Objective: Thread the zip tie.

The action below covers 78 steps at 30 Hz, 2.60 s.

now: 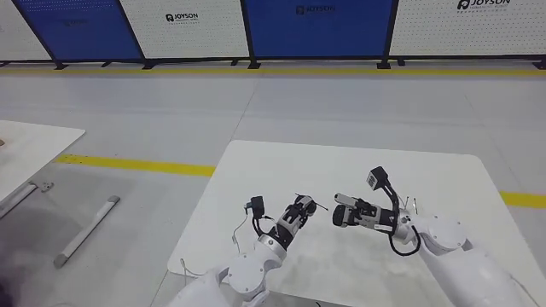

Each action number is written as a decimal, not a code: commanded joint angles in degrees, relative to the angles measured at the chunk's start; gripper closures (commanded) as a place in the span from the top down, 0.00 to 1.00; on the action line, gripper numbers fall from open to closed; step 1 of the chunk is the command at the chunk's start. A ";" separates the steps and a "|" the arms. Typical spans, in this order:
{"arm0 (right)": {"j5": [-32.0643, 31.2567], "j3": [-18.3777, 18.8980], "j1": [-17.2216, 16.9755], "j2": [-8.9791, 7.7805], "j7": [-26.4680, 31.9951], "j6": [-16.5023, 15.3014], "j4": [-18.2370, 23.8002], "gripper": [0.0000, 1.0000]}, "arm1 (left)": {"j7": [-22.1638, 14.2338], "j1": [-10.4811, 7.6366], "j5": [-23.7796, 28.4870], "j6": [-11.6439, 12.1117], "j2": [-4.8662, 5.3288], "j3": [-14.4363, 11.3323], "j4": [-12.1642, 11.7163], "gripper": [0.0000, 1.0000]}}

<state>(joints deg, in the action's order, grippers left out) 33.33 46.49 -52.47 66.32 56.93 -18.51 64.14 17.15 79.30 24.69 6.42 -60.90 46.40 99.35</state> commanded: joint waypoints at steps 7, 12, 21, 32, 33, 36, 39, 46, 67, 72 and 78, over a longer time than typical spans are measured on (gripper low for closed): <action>-0.76 -0.57 0.70 0.91 0.95 0.68 -0.88 0.38 | -1.22 1.71 0.17 0.03 -0.27 2.09 1.31 0.00; -1.01 -0.22 0.87 1.20 1.91 0.78 -1.41 0.21 | -1.49 2.10 -0.12 -0.11 -0.64 2.88 1.25 0.00; -1.57 -0.06 0.92 1.77 2.98 1.03 -1.87 0.21 | -2.01 2.39 -1.08 -0.32 -1.40 3.47 0.79 0.00; -2.05 0.42 1.17 2.41 3.76 1.14 -2.84 0.00 | -2.46 3.02 -2.54 -0.21 -2.24 4.32 0.51 0.00; -2.11 0.49 1.17 2.47 3.83 1.17 -2.90 0.00 | -2.58 3.08 -2.66 -0.24 -2.32 4.41 0.48 0.00; -2.36 0.66 1.14 2.59 4.06 1.21 -3.00 0.00 | -2.97 3.27 -3.04 -0.27 -2.53 4.59 0.42 0.00; -2.66 0.81 1.13 2.68 4.29 1.26 -3.04 0.00 | -3.84 3.33 -4.86 -0.36 -2.60 4.54 0.17 1.00; -2.51 1.56 1.03 2.67 5.11 0.90 -3.13 0.00 | -3.84 3.33 -4.86 -0.36 -2.60 4.54 0.17 1.00; -2.51 1.56 1.03 2.67 5.11 0.90 -3.13 0.00 | -34.21 5.97 -6.33 -3.79 1.13 15.77 0.04 1.00; -2.51 1.56 1.03 2.67 5.11 0.90 -3.13 0.00 | -34.21 5.97 -6.33 -3.79 1.13 15.77 0.04 1.00; -1.75 2.84 -0.09 2.33 7.30 -0.36 -2.09 0.00 | -34.21 5.97 -6.33 -3.79 1.13 15.77 0.04 1.00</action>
<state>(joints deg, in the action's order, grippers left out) 30.80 48.84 -52.32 68.77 62.69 -18.22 62.21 -17.06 85.26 18.37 2.64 -59.76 62.18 99.40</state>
